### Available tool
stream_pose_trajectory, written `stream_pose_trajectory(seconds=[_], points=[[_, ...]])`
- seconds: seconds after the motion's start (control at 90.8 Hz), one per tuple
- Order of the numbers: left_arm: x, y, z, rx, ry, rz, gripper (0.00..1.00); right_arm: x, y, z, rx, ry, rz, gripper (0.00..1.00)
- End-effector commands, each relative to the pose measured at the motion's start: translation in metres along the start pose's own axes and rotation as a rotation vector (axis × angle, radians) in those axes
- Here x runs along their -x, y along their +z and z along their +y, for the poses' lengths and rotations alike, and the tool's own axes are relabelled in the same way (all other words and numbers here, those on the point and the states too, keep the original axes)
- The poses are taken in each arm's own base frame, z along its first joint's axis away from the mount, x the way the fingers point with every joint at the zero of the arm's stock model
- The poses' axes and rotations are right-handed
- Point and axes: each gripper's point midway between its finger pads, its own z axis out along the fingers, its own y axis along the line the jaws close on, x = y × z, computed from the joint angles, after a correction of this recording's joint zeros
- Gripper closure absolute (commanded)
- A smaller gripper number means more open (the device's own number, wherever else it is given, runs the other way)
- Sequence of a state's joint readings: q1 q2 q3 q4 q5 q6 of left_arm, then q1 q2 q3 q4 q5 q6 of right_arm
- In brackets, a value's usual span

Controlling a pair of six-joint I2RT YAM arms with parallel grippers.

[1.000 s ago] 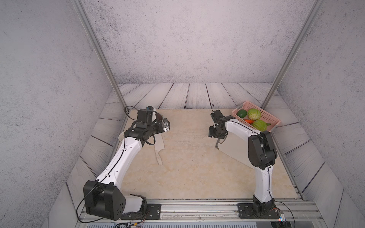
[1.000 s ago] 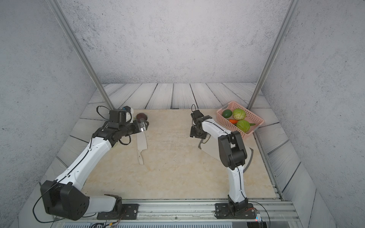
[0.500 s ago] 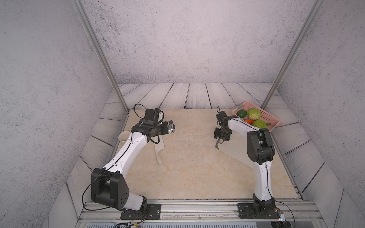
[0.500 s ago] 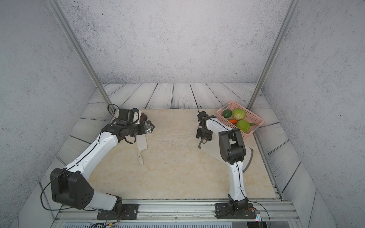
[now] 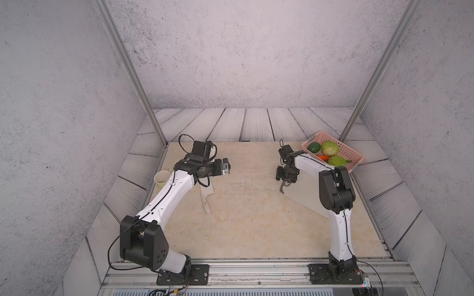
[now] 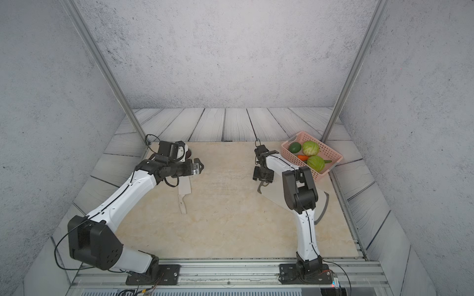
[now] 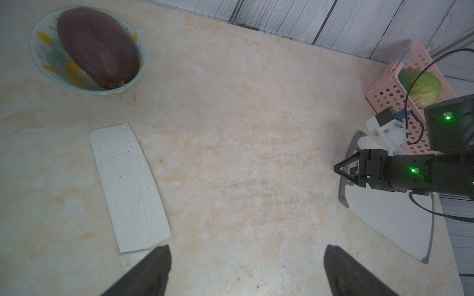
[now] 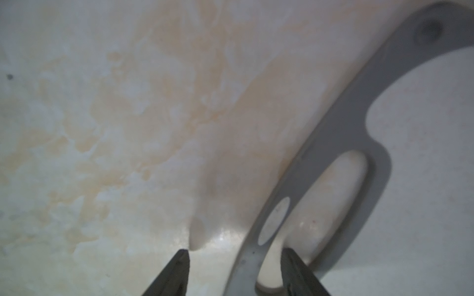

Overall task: Align the knife with the edge of the cutting board
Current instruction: Move the work surface to the center of the board.

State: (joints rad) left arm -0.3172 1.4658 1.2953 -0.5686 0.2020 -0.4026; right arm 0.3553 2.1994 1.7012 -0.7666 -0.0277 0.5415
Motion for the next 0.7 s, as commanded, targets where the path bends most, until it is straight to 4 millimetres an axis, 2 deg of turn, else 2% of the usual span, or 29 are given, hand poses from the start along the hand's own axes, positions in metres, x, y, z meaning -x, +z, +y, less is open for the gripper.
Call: stream_pose_trajectory(seconds=[0.0, 0.694], points=[[0.008, -0.006, -0.002, 0.015, 0.024, -0.023, 0.02, -0.030, 0.027, 0.015, 0.020, -0.040, 0.101, 0.39], [0.009, -0.004, 0.010, 0.074, 0.009, -0.041, 0.02, -0.121, 0.021, 0.082, 0.102, -0.095, 0.141, 0.40]])
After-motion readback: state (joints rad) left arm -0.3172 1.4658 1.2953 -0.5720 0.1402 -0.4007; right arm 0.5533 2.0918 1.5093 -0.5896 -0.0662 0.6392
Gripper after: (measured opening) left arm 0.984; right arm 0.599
